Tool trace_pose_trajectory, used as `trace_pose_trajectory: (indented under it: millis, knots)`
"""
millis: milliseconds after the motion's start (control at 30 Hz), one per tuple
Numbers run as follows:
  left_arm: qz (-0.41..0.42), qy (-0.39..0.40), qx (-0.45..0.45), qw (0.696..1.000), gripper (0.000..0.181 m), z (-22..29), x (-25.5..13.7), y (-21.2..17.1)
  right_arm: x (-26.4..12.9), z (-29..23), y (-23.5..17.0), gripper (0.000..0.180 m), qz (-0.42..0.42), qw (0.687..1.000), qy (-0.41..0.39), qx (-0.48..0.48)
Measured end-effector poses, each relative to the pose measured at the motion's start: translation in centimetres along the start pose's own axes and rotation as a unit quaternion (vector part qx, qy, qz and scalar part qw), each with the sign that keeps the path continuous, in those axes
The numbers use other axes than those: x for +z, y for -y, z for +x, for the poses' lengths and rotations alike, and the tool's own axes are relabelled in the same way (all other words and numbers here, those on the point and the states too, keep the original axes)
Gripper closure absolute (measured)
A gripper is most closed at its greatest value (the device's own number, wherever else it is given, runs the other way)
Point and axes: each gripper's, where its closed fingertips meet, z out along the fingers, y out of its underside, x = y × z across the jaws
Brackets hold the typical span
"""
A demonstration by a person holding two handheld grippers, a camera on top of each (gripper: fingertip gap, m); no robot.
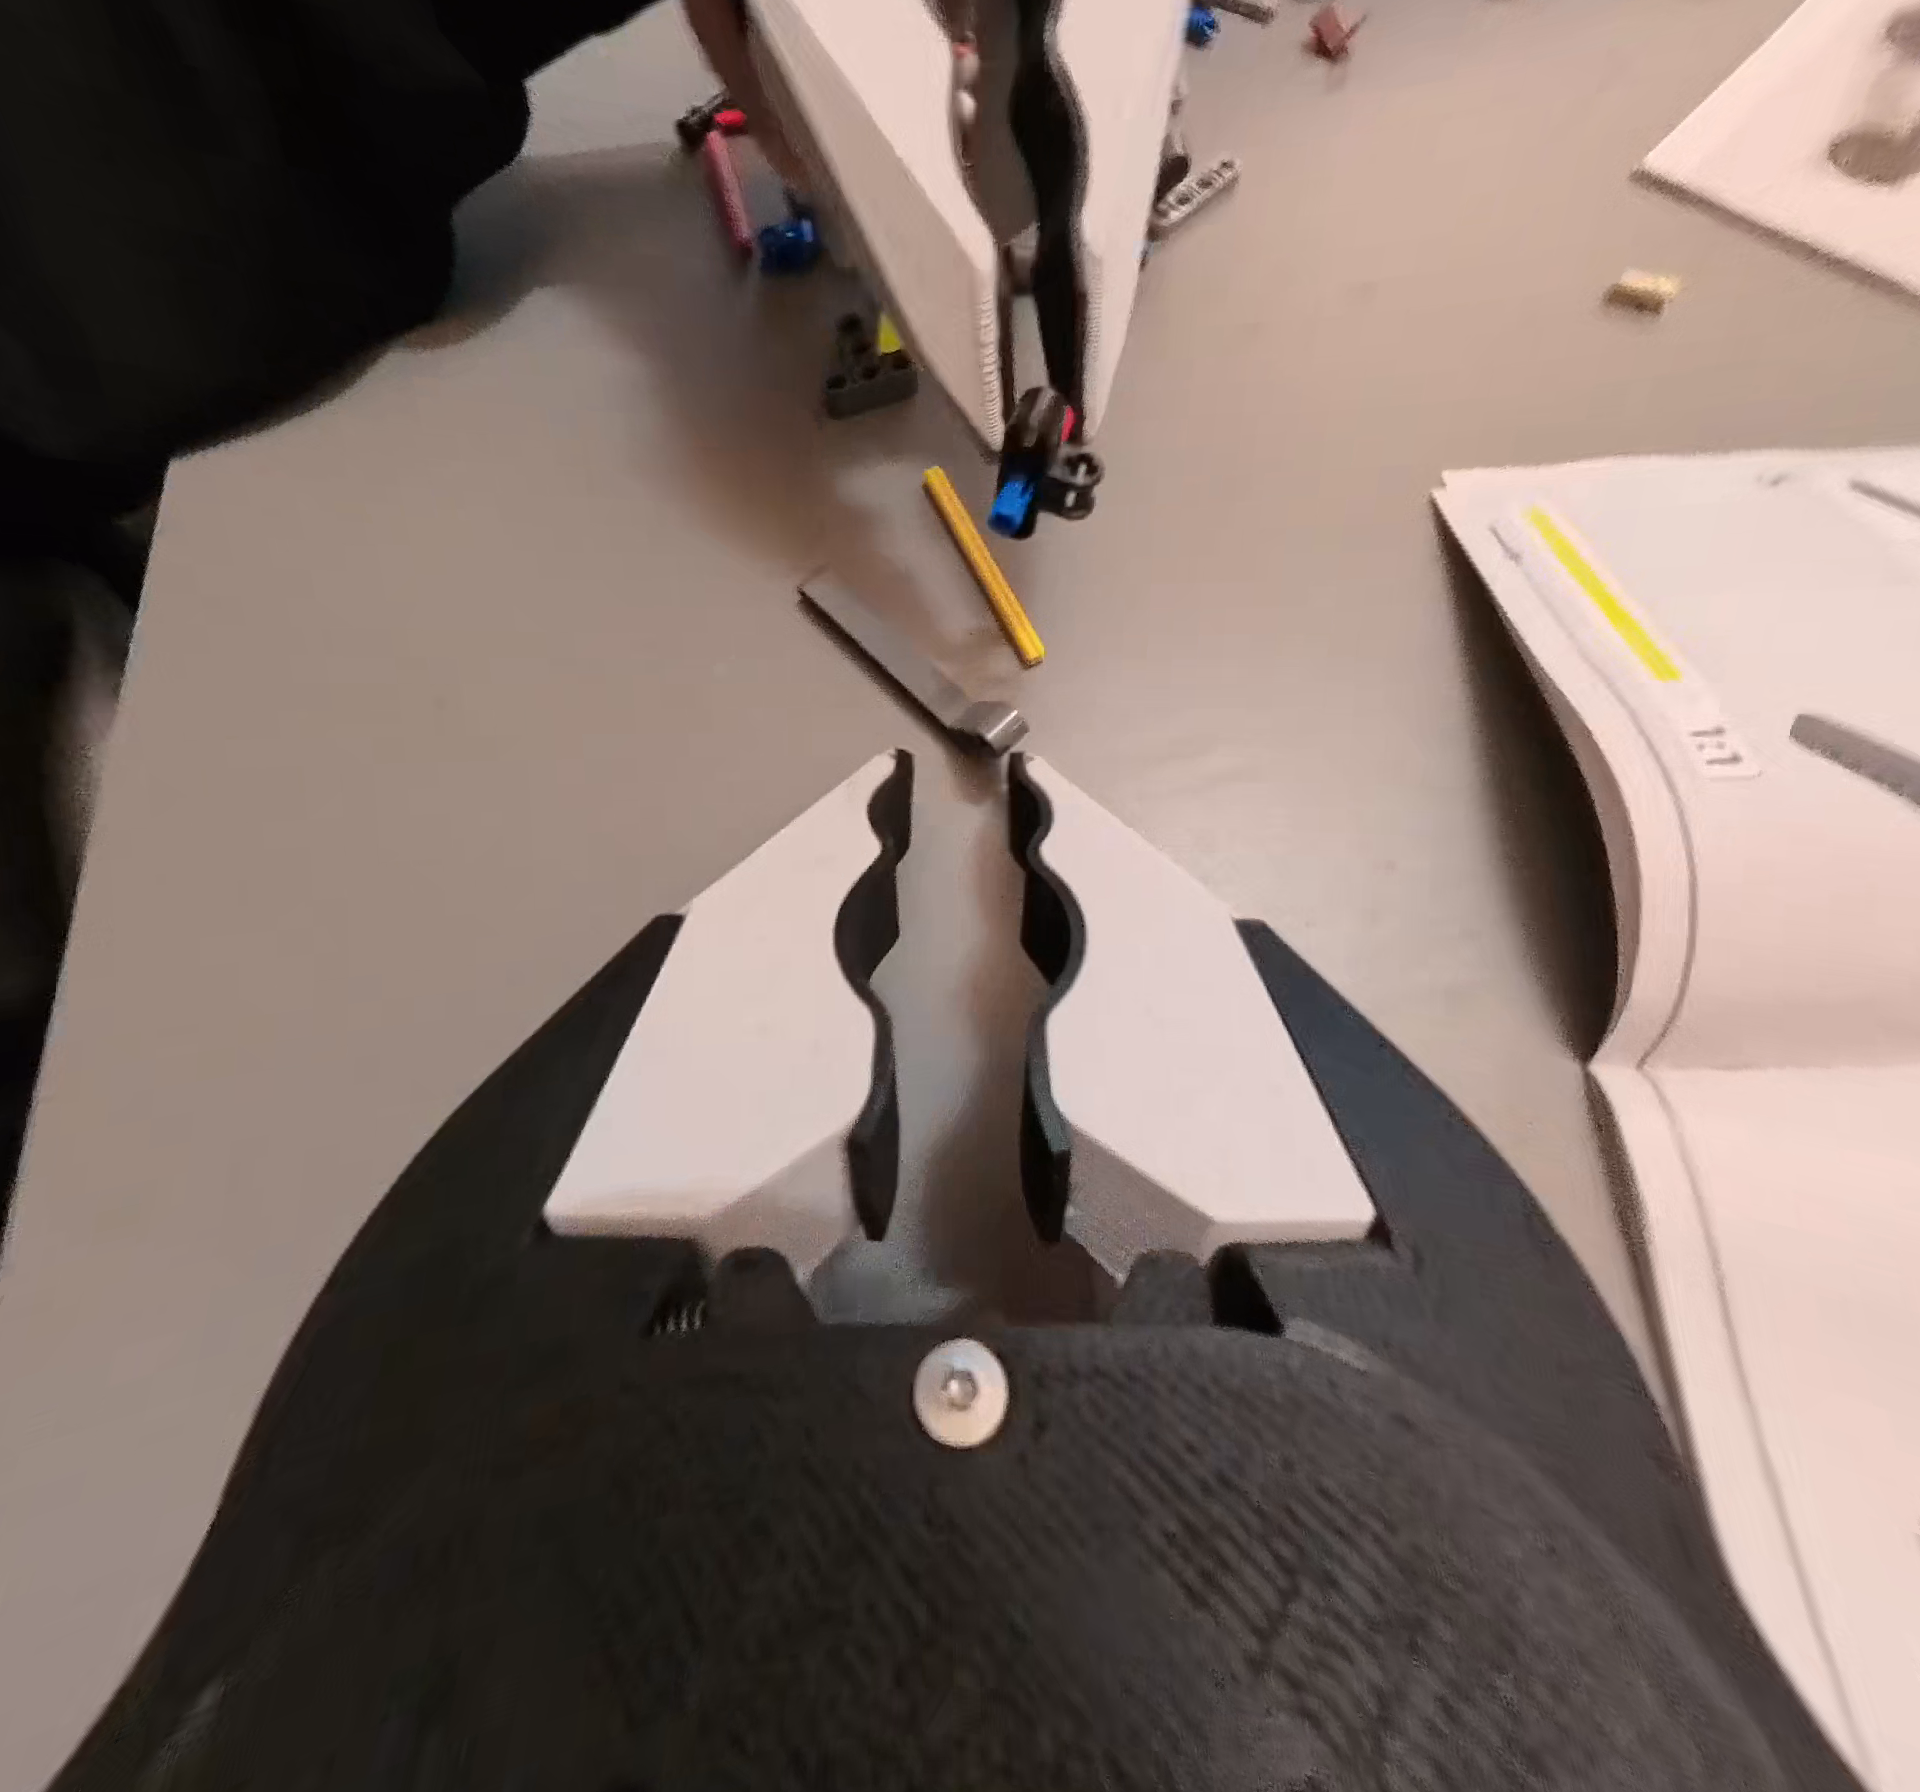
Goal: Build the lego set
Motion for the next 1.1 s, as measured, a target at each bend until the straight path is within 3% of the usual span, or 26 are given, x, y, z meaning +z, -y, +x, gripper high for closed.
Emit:
trace_pose_trajectory:
  millis: [33,200,433,533,700,1100]
  knots:
    - [-0.004,0.003,0.000,1.000,0.173,-0.1,0.1,-0.1,0.2,0.2,0.1,0.166,-0.001,1.000,-0.008,0.024]
    - [-0.008,0.007,-0.003,1.000,0.173,-0.3,0.3,-0.3,0.6,0.1,0.8,0.162,0.020,0.988,-0.004,0.152]
    - [0.008,-0.005,-0.015,1.000,0.173,-0.3,0.2,-0.1,0.6,1.0,0.5,0.149,0.039,0.974,-0.081,0.206]
    - [0.011,-0.010,-0.018,1.000,0.173,-0.2,0.2,-0.2,1.0,0.9,0.8,0.152,0.045,0.970,-0.087,0.224]
    - [0.020,-0.009,-0.019,1.000,0.173,-0.3,-0.2,0.0,1.5,0.3,0.7,0.169,0.028,0.974,-0.090,0.204]
    - [0.030,0.006,-0.019,0.999,0.174,-0.6,0.1,0.5,0.6,1.1,1.3,0.171,0.034,0.987,-0.125,0.090]
